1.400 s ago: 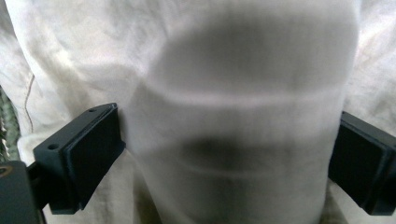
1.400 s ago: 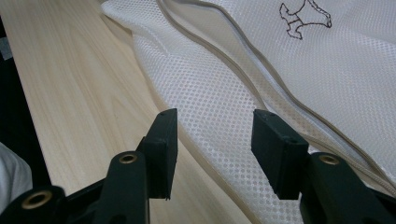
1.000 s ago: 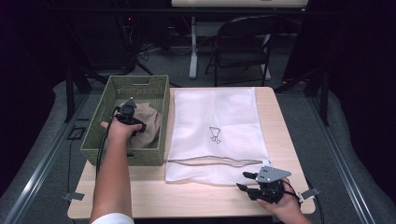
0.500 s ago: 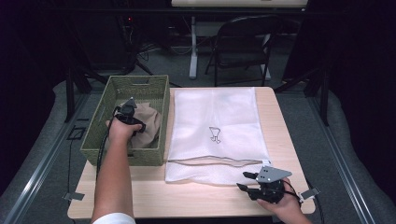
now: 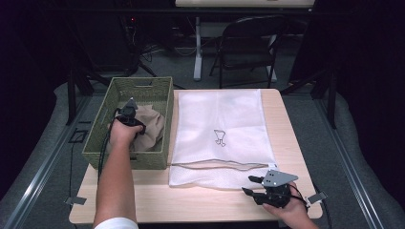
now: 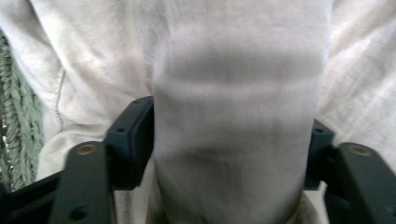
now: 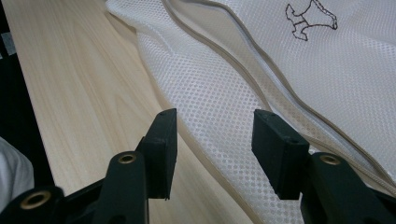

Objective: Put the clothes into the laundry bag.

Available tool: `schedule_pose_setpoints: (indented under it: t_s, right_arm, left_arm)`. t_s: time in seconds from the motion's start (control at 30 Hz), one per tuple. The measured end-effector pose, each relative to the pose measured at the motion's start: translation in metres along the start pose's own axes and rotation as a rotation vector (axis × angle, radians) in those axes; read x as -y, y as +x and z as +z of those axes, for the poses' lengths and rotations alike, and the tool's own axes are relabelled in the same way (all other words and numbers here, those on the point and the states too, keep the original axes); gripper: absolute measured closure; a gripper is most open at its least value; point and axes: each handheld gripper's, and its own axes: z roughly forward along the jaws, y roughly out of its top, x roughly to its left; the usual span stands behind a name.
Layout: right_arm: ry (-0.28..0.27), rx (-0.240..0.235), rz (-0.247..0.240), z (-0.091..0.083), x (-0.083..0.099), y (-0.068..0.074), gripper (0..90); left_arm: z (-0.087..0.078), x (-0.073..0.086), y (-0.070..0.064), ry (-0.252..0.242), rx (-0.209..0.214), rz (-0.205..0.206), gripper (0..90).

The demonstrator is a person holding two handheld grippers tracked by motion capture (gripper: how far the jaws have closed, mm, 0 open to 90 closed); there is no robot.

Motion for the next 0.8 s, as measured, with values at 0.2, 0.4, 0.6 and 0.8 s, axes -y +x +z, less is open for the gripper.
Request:
schedule_pose_setpoints:
  t_s: [0.2, 0.4, 0.6, 0.8]
  right_arm:
    - [-0.003, 0.006, -0.001, 0.0, 0.0, 0.0, 50.3]
    - [-0.005, 0.009, 0.003, -0.001, 0.0, 0.0, 50.3]
    - [-0.011, 0.015, 0.004, -0.001, 0.0, 0.0, 50.5]
    - [-0.01, 0.017, 0.0, -0.001, 0.0, 0.0, 50.7]
  left_arm:
    - [-0.003, -0.001, 0.004, -0.002, 0.003, -0.008, 44.2]
    - [-0.006, -0.003, 0.007, 0.002, 0.003, -0.017, 50.0]
    - [-0.009, -0.002, 0.008, -0.004, 0.008, -0.027, 51.3]
    - [-0.014, -0.002, 0.011, -0.012, 0.027, -0.041, 52.4]
